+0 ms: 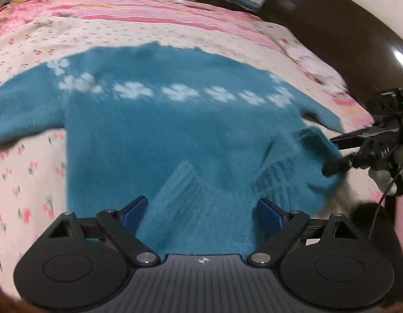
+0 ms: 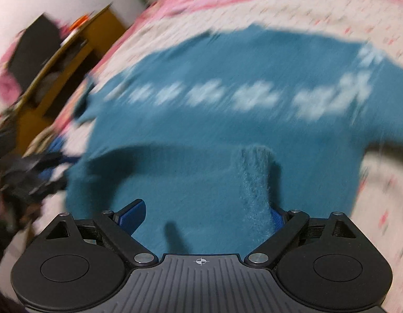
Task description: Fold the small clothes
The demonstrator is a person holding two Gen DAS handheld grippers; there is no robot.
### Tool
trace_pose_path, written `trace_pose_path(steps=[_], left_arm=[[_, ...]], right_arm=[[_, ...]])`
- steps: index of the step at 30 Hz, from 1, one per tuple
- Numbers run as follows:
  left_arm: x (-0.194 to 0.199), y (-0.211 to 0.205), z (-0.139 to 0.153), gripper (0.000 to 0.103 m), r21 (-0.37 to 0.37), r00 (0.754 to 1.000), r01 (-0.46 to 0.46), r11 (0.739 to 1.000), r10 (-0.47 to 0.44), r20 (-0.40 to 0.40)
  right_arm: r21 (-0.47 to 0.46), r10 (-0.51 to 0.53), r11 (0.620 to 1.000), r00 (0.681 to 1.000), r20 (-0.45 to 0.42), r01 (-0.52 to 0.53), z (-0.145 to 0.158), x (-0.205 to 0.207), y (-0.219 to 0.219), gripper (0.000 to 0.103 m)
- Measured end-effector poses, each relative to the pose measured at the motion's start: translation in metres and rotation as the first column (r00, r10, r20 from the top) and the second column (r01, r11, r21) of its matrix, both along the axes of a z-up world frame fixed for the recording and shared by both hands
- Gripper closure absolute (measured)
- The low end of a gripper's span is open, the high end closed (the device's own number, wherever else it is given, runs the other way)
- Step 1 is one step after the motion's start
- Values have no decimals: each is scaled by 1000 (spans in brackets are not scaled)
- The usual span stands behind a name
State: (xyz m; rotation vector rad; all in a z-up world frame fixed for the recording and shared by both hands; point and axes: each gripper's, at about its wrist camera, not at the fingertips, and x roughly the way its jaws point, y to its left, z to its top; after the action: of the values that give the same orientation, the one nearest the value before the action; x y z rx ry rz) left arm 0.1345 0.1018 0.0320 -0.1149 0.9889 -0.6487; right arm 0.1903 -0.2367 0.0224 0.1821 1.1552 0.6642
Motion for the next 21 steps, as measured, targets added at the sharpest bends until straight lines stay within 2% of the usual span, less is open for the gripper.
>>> trace_pose_path(steps=[3,5,9,12,15,19,21], left_arm=[[-41,3,13,9,-2,998,68,998,-68,-9],[-64,6,19,9,27,996,89,996,-89,-11],[-98,11,31,9,118,996,71,990,-76,38],[-113,14,41,8,139,995,21,990,-34,96],[-118,0,42,8,181,988,-50,982,22,154],[-122,-32,31,8,278,973,-154,948,96,211],[-126,-48,24,8,320,963,-203,925,130,236]], right_arm=[[-14,130,991,991,-13,-131,21,-49,7,10],[-28,194,980,981,-32,-194,32,-80,11,11],[-122,239,965,971,25,-234,57,-128,13,11],[-141,215,969,972,96,-201,72,-144,12,10],[-158,146,981,972,183,-117,74,-143,20,10],[-183,6,982,959,282,48,61,-147,35,10],[-196,-56,972,941,332,127,54,-153,42,10]])
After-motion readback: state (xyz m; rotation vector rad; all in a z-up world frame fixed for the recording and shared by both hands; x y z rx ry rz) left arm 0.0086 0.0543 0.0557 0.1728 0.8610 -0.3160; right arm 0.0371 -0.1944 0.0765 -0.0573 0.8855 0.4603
